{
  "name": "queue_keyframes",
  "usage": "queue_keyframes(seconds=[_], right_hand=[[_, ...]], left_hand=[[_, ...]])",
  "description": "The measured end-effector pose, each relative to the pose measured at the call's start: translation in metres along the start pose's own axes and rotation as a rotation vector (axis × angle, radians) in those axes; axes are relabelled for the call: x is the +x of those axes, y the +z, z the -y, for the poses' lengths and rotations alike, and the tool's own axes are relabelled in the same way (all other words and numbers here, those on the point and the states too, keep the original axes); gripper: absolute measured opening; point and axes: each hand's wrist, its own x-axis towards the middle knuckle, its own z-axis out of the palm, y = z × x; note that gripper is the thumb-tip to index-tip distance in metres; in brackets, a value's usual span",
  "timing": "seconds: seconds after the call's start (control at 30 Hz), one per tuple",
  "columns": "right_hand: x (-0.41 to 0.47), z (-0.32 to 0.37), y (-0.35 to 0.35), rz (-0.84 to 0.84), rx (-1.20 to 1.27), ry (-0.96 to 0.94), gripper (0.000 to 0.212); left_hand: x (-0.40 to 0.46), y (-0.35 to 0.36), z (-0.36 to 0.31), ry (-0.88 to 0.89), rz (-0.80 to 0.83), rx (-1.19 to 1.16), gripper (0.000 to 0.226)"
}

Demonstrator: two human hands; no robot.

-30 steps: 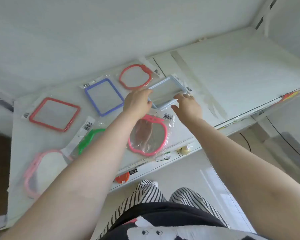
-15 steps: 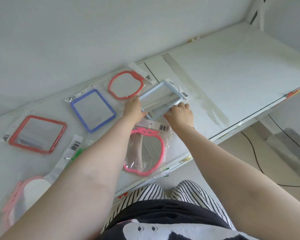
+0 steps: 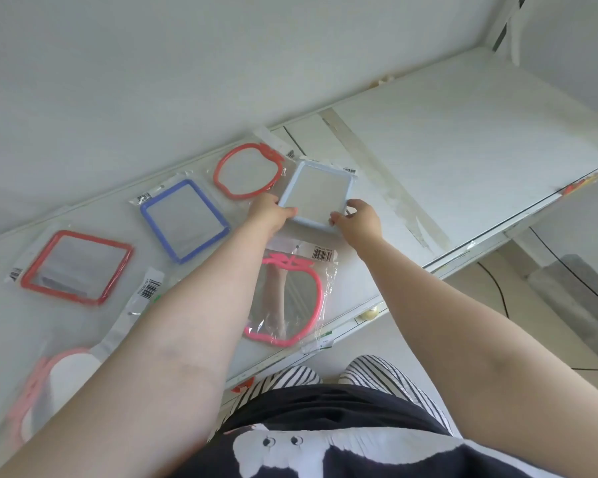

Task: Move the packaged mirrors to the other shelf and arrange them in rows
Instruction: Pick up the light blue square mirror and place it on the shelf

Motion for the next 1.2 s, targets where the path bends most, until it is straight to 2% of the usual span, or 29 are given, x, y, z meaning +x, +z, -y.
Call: queue_keyframes(seconds=[0.13,0.23,0.33,0.37,0.5,0.7,0.8,1.0,1.2], right_hand=[[-0.015,-0.003,-0.019,0.016,0.177,-0.016,0.066],[-0.027,-0.003,-0.047,-0.008,0.25,0.007,0.062],[-0.035,-0.01,-0.082,-0.05,0.253,0.019,0.058],[-0.036,-0.014,-0.093,-0.076,0.255,0.023,0.056],[-0.043,-0.031,-0.137,-0.187,0.341,0.078,0.042],[-0.054,-0.077,-0.214,-0.2,0.504,0.126,0.044],[-0.059,-0.109,-0.266,-0.232,0.504,0.141,0.048],[-0.054,-0.177,-0.37,-0.268,0.435,0.158,0.042],[-0.045,-0.214,-0.428,-0.246,0.446,0.163,0.04]], left_hand=[[-0.02,0.007,-0.019,-0.044,0.053,-0.272,0.032],[-0.04,0.015,-0.039,-0.052,0.156,-0.382,0.032],[-0.058,0.028,-0.059,-0.077,0.245,-0.46,0.017],[-0.063,0.034,-0.066,-0.081,0.27,-0.484,0.019],[-0.083,0.068,-0.093,-0.086,0.321,-0.516,0.025],[-0.118,0.154,-0.132,-0.088,0.319,-0.528,0.023],[-0.143,0.209,-0.149,-0.081,0.334,-0.502,0.014],[-0.193,0.315,-0.182,-0.103,0.359,-0.489,0.025],[-0.216,0.372,-0.21,-0.12,0.356,-0.504,0.04]])
